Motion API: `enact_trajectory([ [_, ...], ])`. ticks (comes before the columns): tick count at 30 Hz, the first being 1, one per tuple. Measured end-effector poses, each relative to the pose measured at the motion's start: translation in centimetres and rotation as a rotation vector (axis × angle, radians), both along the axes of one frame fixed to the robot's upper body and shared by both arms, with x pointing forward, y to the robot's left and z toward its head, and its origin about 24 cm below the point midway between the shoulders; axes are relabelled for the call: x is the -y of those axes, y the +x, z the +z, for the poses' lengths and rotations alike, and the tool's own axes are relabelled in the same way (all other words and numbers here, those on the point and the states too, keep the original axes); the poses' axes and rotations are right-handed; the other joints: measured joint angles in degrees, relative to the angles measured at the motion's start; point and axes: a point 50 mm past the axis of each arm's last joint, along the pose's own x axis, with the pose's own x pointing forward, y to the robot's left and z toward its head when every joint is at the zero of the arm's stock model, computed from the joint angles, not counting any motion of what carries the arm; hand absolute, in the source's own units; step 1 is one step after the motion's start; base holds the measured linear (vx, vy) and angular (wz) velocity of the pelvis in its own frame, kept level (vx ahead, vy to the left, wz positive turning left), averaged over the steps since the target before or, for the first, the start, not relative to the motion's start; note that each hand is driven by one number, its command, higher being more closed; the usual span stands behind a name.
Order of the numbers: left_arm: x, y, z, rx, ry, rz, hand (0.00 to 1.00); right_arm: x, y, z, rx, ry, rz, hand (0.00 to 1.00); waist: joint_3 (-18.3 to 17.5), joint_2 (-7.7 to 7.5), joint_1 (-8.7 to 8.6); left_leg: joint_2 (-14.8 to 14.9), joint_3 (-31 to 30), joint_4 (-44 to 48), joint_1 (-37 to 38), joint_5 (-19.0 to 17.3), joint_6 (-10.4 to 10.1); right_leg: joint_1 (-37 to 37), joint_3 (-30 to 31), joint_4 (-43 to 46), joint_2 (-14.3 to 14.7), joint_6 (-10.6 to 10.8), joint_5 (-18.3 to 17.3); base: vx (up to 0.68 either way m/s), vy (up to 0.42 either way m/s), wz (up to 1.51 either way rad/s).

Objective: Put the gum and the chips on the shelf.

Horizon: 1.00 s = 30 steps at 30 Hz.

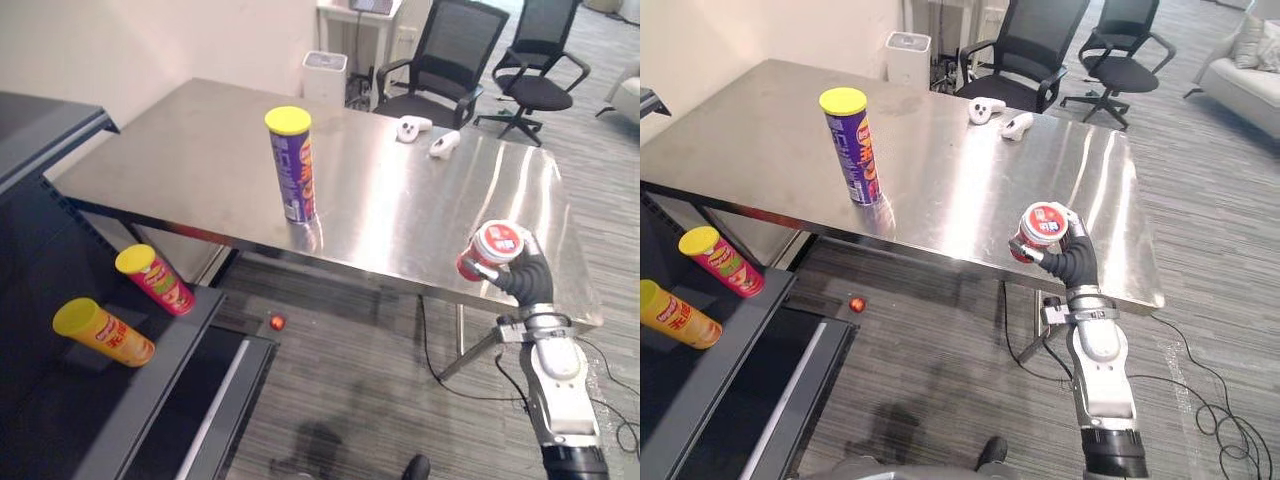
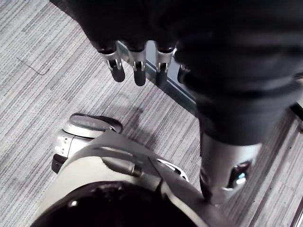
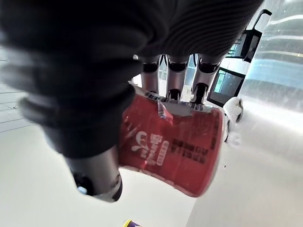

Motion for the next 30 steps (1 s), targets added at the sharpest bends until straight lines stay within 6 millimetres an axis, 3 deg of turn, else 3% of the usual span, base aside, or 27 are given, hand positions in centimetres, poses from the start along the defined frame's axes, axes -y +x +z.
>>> enact_trajectory([
  [9, 0.5, -0.1, -0.1, -0.008, -0.017, 0.000, 0.00, 0.5, -0.9, -1.9, -0.085, 0.006, -0.005, 1.00, -1.71, 2.00, -0.13, 0.95, -0.13, 0.22, -0.26, 0.17, -0.40, -0.04, 0.26, 0.02, 0.91, -0.20, -0.18, -0.03, -0.023, -0.02],
  [12, 0.6, 0.0, -0.2, -0.007, -0.022, 0.004, 0.00, 0.5, -0.6, -2.8, -0.122, 0.014, -0.008, 1.00, -1.69, 2.39, -0.05, 1.62, -2.83, 2.42, -2.87, 0.18, -0.47, -0.18, -2.14, 0.29, 1.20, -0.80, -0.63, 0.00, -0.045, 0.40],
  [14, 0.7, 0.0, -0.2, -0.003, -0.025, 0.022, 0.00, 0.0, 0.1, -3.2, -0.141, 0.037, 0.016, 1.00, -1.38, 2.79, 0.30, 2.17, -5.54, 4.44, -5.54, 0.27, -0.58, -0.17, -4.77, 0.32, 1.56, -1.25, -0.92, -0.02, -0.060, 0.64],
  [18, 1.5, 0.6, -0.3, 0.015, -0.046, 0.046, 0.00, -1.0, 2.2, -2.1, -0.101, 0.044, 0.050, 1.00, 0.55, 4.39, 0.81, 2.20, -10.17, 4.21, -9.30, 3.27, -1.32, 0.65, -12.07, 0.54, 1.77, -2.37, -2.65, -0.07, -0.069, 0.92],
  [19, 1.8, 0.8, -0.4, 0.022, -0.053, 0.050, 0.00, -1.0, 2.5, -1.7, -0.083, 0.044, 0.047, 1.00, 1.26, 4.87, 1.79, 2.26, -8.26, 3.54, -10.23, 5.58, -0.01, 0.43, -14.21, 1.95, 1.18, -2.27, -4.14, -0.11, -0.029, 1.07],
  [20, 1.7, 0.8, -0.3, 0.023, -0.050, 0.052, 0.00, -1.0, 2.7, -1.4, -0.072, 0.043, 0.047, 1.00, 1.53, 4.44, 1.80, 1.89, -3.82, 1.63, -11.07, 9.16, 3.66, -0.25, -16.39, 3.61, -0.62, -2.22, -5.37, -0.10, -0.004, 1.13],
  [21, 1.7, 0.8, -0.3, 0.023, -0.048, 0.052, 0.00, -1.1, 2.8, -1.2, -0.067, 0.042, 0.047, 1.00, 1.46, 4.25, 1.68, 1.60, -0.73, -0.54, -10.87, 10.20, 5.82, -0.56, -17.74, 4.06, -1.58, -2.56, -5.73, -0.08, 0.069, 1.28],
  [22, 2.0, 0.5, -0.4, 0.009, -0.058, 0.060, 0.00, -1.0, 2.9, -0.8, -0.048, 0.041, 0.041, 1.00, 1.56, 4.29, 1.69, 3.10, 11.22, 1.90, -10.82, 8.07, 7.93, -1.26, -20.86, 4.94, -2.25, -3.34, -6.31, -0.02, 0.112, 1.03],
  [23, 1.9, 0.4, -0.4, 0.006, -0.057, 0.063, 0.00, -0.9, 3.0, -0.7, -0.044, 0.044, 0.034, 1.00, 1.55, 4.44, 1.67, 4.55, 17.62, 5.70, -11.25, 6.22, 8.82, -1.46, -22.72, 6.26, -2.92, -4.14, -6.64, 0.00, 0.156, 0.99],
  [24, 1.8, 0.4, -0.4, 0.006, -0.055, 0.066, 0.00, -0.9, 3.0, -0.7, -0.045, 0.046, 0.028, 1.00, 1.55, 4.45, 1.64, 5.29, 20.97, 7.43, -11.25, 5.81, 9.14, -1.37, -23.94, 7.22, -3.48, -4.15, -7.08, 0.02, 0.131, 0.89],
  [25, 1.7, 0.4, -0.4, 0.008, -0.051, 0.065, 0.00, -0.7, 3.0, -0.7, -0.044, 0.047, 0.017, 1.00, 1.24, 5.27, 1.37, 5.53, 24.63, 8.34, -11.79, 7.40, 8.06, -0.69, -25.64, 9.08, -3.71, -3.73, -7.82, -0.01, 0.090, 0.85],
  [26, 1.6, 0.5, -0.4, 0.009, -0.048, 0.060, 0.00, -0.6, 2.9, -0.7, -0.043, 0.048, 0.013, 1.00, 1.07, 4.99, 1.16, 5.32, 25.11, 8.25, -12.00, 7.86, 7.84, -0.42, -26.55, 8.97, -3.86, -3.58, -7.78, -0.07, 0.080, 1.02],
  [28, 1.6, 0.6, -0.3, 0.011, -0.044, 0.046, 0.00, -0.4, 2.8, -0.4, -0.026, 0.054, -0.001, 1.00, 0.69, 4.54, 0.34, 2.84, 21.76, 2.25, -12.03, 9.55, 6.10, 1.12, -30.85, 6.36, -3.01, -2.05, -7.16, -0.14, 0.142, 1.02],
  [30, 1.5, 0.5, -0.4, 0.005, -0.046, 0.045, 0.00, 0.6, 2.1, -1.0, -0.043, 0.064, -0.043, 1.00, 0.12, 4.69, -0.04, 0.91, 19.65, -4.54, -11.26, 11.77, 6.19, 1.80, -34.70, 5.79, -2.95, -1.46, -6.81, -0.15, 0.144, 0.97],
])
